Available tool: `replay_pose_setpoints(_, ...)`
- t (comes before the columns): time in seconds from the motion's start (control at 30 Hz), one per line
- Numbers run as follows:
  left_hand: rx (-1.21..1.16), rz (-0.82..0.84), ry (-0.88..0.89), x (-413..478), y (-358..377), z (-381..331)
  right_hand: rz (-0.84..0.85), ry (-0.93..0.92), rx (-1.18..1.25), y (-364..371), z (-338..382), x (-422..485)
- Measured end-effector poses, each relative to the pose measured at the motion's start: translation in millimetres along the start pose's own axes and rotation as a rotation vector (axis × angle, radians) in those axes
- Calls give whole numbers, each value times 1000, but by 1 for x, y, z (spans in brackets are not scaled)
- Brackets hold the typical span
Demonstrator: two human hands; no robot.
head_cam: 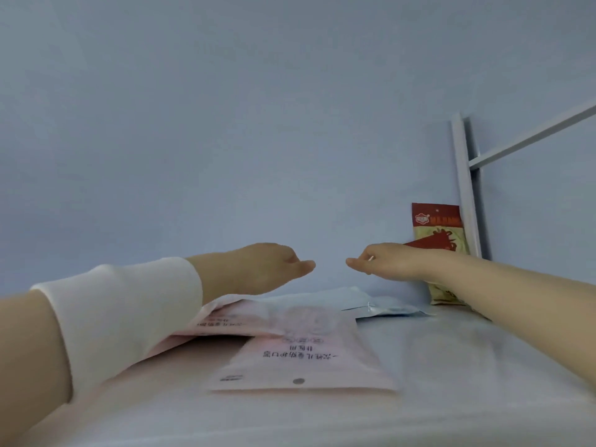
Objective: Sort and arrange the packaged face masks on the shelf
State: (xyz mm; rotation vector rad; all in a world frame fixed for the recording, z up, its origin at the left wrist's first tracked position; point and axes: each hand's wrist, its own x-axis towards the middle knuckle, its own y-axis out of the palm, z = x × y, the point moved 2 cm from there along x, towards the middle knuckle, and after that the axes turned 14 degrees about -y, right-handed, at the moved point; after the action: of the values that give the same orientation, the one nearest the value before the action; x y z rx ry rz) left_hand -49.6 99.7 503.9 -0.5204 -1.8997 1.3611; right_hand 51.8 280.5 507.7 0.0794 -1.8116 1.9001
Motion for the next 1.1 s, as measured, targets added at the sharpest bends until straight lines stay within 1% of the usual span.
replay_pose_setpoints(0.1,-43,166,72,6,15,-16,94,30,10,17,-16,18)
replay_pose_setpoints(0.2,-63,344,168,10,27,-10,130,80,95,31,-29,32)
replay_pose_setpoints(0.3,-15,407,215,11,28,6,145,123,206,48,-41,41)
replay_pose_setpoints(0.37,-11,405,186,14,23,14,198,137,203,60,-45,44)
replay_pose_setpoints(0.4,-9,403,159,15,19,17,197,140,213,65,-45,46)
replay_pose_setpoints(0.5,13,352,35,19,9,26,62,132,339,66,-45,53)
replay_pose_setpoints(0.6,85,244,-64,22,5,29,-117,113,433,61,-45,58)
replay_pose_setpoints(0.67,81,144,-114,26,7,30,-274,103,495,54,-45,57)
replay_pose_setpoints(0.7,45,66,-136,30,10,32,-353,91,552,49,-45,57)
replay_pose_setpoints(0.77,-66,-96,-189,36,13,33,-485,32,665,38,-46,55)
replay_pose_setpoints(0.8,-146,-145,-233,39,15,33,-537,-6,705,32,-45,53)
replay_pose_setpoints(0.9,-541,-207,-378,44,13,35,-628,-107,846,16,-41,52)
replay_pose_setpoints(0.93,-697,-198,-407,43,12,36,-644,-140,892,12,-39,53)
replay_pose_setpoints(1.0,-983,-109,-374,40,11,38,-638,-198,954,9,-34,55)
replay_pose_setpoints(1.03,-1077,-56,-334,37,10,37,-614,-219,984,9,-31,57)
replay_pose_setpoints(1.1,-1196,-40,-276,35,7,36,-557,-259,1053,11,-24,56)
